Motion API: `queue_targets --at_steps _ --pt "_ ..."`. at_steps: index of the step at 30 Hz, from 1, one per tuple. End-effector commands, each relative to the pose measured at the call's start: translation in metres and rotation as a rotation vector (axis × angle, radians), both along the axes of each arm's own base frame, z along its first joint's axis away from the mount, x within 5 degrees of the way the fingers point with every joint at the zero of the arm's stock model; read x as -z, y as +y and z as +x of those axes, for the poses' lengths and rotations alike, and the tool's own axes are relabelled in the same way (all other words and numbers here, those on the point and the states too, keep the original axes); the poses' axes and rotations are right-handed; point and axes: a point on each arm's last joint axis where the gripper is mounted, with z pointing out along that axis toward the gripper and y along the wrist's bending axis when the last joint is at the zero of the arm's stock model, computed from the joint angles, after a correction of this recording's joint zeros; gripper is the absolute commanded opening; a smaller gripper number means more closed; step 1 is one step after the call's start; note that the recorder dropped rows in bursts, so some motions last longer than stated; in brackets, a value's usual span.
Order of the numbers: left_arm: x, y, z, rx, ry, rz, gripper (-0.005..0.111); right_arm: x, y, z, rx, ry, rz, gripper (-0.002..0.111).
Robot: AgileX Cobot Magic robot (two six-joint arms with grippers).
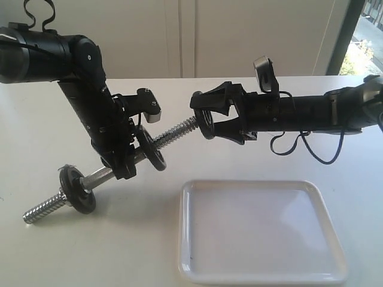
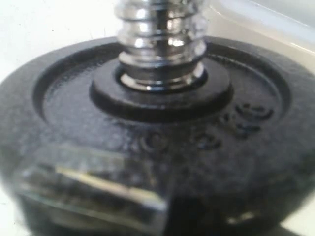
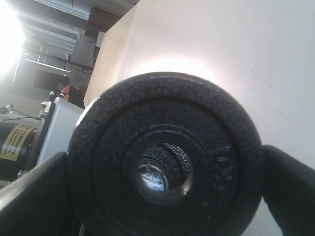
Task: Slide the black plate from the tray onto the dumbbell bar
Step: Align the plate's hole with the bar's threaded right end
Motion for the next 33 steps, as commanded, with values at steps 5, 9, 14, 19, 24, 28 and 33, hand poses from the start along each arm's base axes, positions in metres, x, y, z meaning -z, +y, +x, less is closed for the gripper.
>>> queue_targets --at_steps 5,9,14,19,24,28,33 --pt "-0.032 -0.004 -0.004 -0.022 -0.050 -0.099 0.000 -0.015 0.005 -0.002 -0.033 -0.004 0.093 0.000" --pt "-0.032 -0.004 -0.004 -0.021 -0.045 -0.096 0.000 -0.014 0.006 0.001 -0.046 0.010 0.084 0.000" --pt "-0.032 -0.004 -0.004 -0.021 -0.044 -0.096 0.000 -0.008 0.011 0.005 -0.079 0.047 0.063 0.000" --pt "-0.032 -0.004 -0.004 -0.007 -0.049 -0.094 0.000 -0.005 0.012 0.006 -0.082 0.055 0.060 0.000" --pt "-0.032 -0.004 -0.004 -0.007 -0.049 -0.094 0.000 -0.007 0.004 0.009 -0.061 0.054 0.065 0.000" --pt "-0.032 -0.004 -0.004 -0.007 -0.049 -0.094 0.000 -0.007 -0.003 0.011 -0.045 0.071 0.063 0.000" --pt "-0.032 -0.004 -0.004 -0.006 -0.051 -0.095 0.000 -0.007 -0.009 0.012 -0.036 0.090 0.057 0.000"
